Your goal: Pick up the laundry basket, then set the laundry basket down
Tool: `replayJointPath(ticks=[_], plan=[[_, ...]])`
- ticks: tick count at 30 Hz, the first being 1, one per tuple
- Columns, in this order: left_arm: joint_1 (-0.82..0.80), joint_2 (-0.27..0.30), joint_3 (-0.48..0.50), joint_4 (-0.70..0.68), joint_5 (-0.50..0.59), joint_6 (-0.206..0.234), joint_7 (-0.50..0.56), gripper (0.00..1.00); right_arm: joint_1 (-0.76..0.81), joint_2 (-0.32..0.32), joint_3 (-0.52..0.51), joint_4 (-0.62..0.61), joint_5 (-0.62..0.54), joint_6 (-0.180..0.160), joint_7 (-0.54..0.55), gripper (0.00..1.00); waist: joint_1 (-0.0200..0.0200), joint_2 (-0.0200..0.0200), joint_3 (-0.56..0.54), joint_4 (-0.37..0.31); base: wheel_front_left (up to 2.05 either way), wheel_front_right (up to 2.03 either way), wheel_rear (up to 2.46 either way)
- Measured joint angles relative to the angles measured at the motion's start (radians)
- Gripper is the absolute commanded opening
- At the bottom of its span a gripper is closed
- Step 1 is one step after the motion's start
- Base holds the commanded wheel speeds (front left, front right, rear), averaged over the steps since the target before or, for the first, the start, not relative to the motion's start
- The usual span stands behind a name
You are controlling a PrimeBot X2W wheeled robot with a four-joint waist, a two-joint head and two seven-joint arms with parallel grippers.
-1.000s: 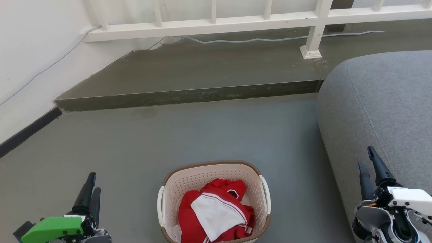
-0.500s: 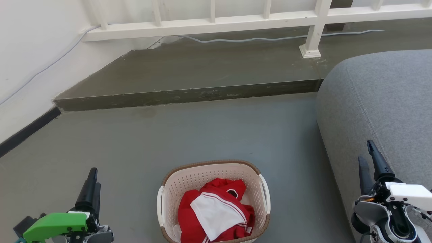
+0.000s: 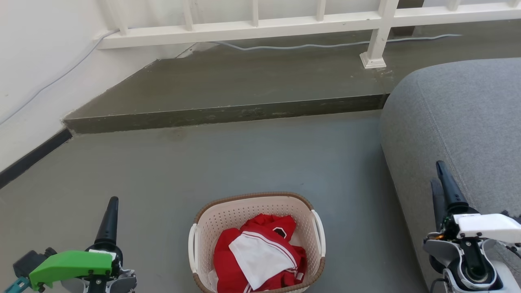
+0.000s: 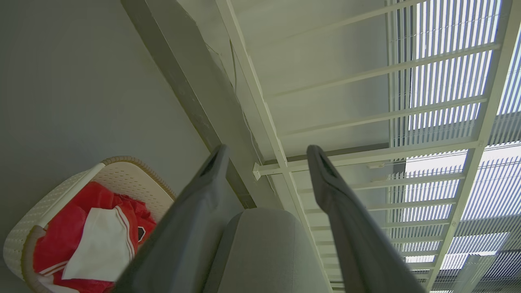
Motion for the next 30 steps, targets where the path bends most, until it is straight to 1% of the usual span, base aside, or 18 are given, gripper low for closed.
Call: replayJointPath(ticks=[10,16,23,27,28,30], plan=[[-0.01,0.015,-0.027,-0.016,0.133,0.0,-0.031,1.0,-0.02,-0.04,0.069,-0.012,-0.157,0.0,-0.035,1.0,0.0,0.0,0.002,-0.004,0.0,0.0,0.0],[-0.02,0.024,-0.023,-0.032,0.25,0.0,-0.053,1.0,-0.023,-0.067,0.099,-0.011,-0.268,0.0,-0.053,1.0,0.0,0.0,0.002,-0.006,0.0,0.0,0.0],[-0.023,0.031,-0.033,-0.052,0.399,0.0,-0.076,1.0,-0.046,-0.079,0.13,-0.012,-0.41,-0.001,-0.072,1.0,0.0,0.0,0.004,-0.01,0.0,0.0,0.0],[-0.028,0.035,-0.036,-0.059,0.495,0.0,-0.091,1.0,-0.051,-0.086,0.144,-0.014,-0.486,-0.01,-0.088,1.0,0.0,0.0,0.004,-0.012,0.0,0.0,0.0],[-0.03,0.036,-0.036,-0.062,0.517,0.0,-0.092,1.0,-0.054,-0.086,0.147,-0.015,-0.505,-0.018,-0.09,1.0,0.0,0.0,0.004,-0.012,0.0,0.0,0.0],[-0.035,0.037,-0.038,-0.072,0.559,0.0,-0.101,1.0,-0.062,-0.085,0.153,-0.017,-0.537,-0.019,-0.099,1.0,0.0,0.0,0.005,-0.013,0.0,0.0,0.0]])
